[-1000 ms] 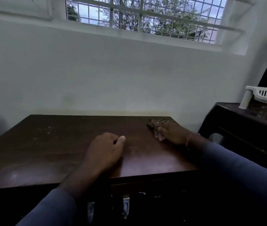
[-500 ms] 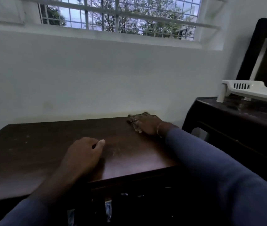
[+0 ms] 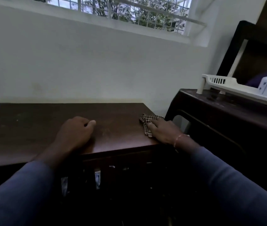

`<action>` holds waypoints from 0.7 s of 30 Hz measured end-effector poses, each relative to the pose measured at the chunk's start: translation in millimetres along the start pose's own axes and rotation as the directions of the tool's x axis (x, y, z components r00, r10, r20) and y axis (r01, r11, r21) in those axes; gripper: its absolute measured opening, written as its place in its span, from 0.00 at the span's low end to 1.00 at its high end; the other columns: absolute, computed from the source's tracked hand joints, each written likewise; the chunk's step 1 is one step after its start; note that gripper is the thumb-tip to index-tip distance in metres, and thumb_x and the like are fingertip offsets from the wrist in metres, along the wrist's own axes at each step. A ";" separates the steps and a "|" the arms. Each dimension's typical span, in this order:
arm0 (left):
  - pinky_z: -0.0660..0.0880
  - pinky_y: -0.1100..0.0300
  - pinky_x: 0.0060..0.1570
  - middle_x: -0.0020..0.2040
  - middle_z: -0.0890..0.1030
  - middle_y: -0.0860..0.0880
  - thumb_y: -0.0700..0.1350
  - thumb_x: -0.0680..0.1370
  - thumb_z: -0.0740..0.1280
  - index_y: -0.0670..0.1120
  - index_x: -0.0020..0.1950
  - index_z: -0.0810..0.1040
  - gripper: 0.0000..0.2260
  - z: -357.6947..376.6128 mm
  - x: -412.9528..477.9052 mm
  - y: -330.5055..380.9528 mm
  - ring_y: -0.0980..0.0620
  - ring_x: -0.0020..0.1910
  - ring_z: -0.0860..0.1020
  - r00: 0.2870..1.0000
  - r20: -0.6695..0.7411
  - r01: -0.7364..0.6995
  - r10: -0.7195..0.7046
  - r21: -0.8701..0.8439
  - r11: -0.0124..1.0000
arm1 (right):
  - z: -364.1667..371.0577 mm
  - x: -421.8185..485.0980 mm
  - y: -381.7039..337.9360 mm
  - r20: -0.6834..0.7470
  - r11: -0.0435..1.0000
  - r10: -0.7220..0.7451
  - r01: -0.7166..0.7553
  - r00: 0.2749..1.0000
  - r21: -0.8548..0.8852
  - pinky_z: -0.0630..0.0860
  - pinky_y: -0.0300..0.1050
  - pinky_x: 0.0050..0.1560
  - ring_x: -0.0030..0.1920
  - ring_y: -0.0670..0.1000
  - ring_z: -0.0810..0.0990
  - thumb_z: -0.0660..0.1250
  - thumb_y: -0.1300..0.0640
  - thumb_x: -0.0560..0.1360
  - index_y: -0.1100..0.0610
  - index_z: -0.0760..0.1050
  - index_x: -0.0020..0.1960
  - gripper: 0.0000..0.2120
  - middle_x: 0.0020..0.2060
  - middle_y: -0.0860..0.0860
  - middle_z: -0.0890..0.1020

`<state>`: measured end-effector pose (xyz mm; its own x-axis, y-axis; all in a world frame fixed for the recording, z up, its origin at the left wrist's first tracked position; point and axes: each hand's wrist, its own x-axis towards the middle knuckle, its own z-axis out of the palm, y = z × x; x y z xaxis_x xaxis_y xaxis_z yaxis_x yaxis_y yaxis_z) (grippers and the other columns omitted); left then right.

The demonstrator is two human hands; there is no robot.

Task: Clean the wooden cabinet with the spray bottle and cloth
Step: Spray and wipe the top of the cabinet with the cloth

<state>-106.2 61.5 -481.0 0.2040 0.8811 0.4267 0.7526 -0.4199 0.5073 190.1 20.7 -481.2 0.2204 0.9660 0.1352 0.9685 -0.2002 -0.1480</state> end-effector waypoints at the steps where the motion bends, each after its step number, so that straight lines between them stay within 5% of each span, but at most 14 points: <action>1: 0.74 0.54 0.40 0.34 0.80 0.41 0.51 0.81 0.60 0.38 0.34 0.77 0.22 -1.5 -2.3 0.6 0.43 0.36 0.79 1.000 -0.009 -0.007 0.007 -0.002 1.000 | -2.7 -15.6 4.8 -0.033 0.999 -0.022 0.023 0.999 0.032 0.70 0.54 0.63 0.62 0.63 0.75 0.49 0.41 0.79 0.45 0.72 0.63 0.20 0.65 0.54 0.75; 4: 0.73 0.53 0.40 0.35 0.80 0.40 0.50 0.81 0.60 0.37 0.33 0.75 0.22 -4.4 -4.5 -0.2 0.41 0.38 0.79 1.000 -0.024 -0.017 0.017 -0.002 1.000 | -11.9 -45.8 16.0 -0.068 0.985 -0.015 0.026 0.998 0.169 0.75 0.50 0.54 0.54 0.58 0.79 0.56 0.43 0.80 0.48 0.75 0.53 0.13 0.52 0.54 0.82; 7: 0.74 0.52 0.40 0.36 0.80 0.40 0.50 0.81 0.61 0.38 0.33 0.75 0.22 -3.0 -5.9 -1.3 0.40 0.39 0.79 0.999 -0.026 -0.024 0.023 -0.013 1.000 | -33.8 -64.4 13.2 -0.080 0.998 0.003 0.002 0.997 0.067 0.75 0.49 0.52 0.54 0.57 0.79 0.58 0.46 0.81 0.50 0.77 0.58 0.13 0.53 0.55 0.82; 11: 0.76 0.52 0.43 0.38 0.82 0.40 0.51 0.81 0.61 0.38 0.36 0.79 0.21 -2.5 -4.1 -5.6 0.40 0.41 0.80 1.000 -0.022 -0.008 0.007 -0.036 0.999 | -64.0 -71.8 0.5 -0.548 0.999 0.008 0.012 0.836 0.033 0.75 0.52 0.46 0.51 0.61 0.78 0.58 0.48 0.80 0.50 0.76 0.59 0.12 0.46 0.59 0.81; 14: 0.76 0.51 0.44 0.39 0.83 0.40 0.51 0.81 0.60 0.38 0.37 0.79 0.21 -3.8 -3.2 -5.0 0.40 0.41 0.80 1.000 -0.012 -0.002 0.002 -0.044 0.999 | -68.6 -58.5 1.4 -0.450 0.996 0.077 -0.086 0.890 0.000 0.76 0.53 0.49 0.52 0.63 0.79 0.57 0.46 0.81 0.49 0.76 0.60 0.14 0.50 0.60 0.82; 17: 0.76 0.52 0.42 0.37 0.82 0.40 0.51 0.82 0.60 0.38 0.36 0.79 0.21 -2.4 -2.4 -5.9 0.41 0.39 0.80 1.000 -0.005 0.020 -0.020 -0.061 0.998 | -72.4 -45.9 -7.3 -0.512 0.992 0.123 -0.104 0.850 0.066 0.74 0.53 0.47 0.51 0.65 0.79 0.56 0.46 0.80 0.51 0.76 0.58 0.14 0.50 0.61 0.82; 21: 0.78 0.49 0.42 0.34 0.81 0.40 0.52 0.81 0.60 0.37 0.36 0.78 0.22 -3.3 -1.8 -7.5 0.42 0.34 0.80 0.999 0.008 0.038 -0.037 -0.121 0.992 | -43.8 -34.5 -44.1 -0.277 0.998 -0.066 0.068 0.959 0.001 0.74 0.49 0.48 0.53 0.61 0.80 0.57 0.47 0.80 0.55 0.77 0.54 0.15 0.52 0.58 0.82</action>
<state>-114.3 62.3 -483.1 0.1805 0.8978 0.4017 0.6784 -0.4093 0.6101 144.9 -10.9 -436.4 0.1799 0.8939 0.4106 0.9812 -0.1336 -0.1390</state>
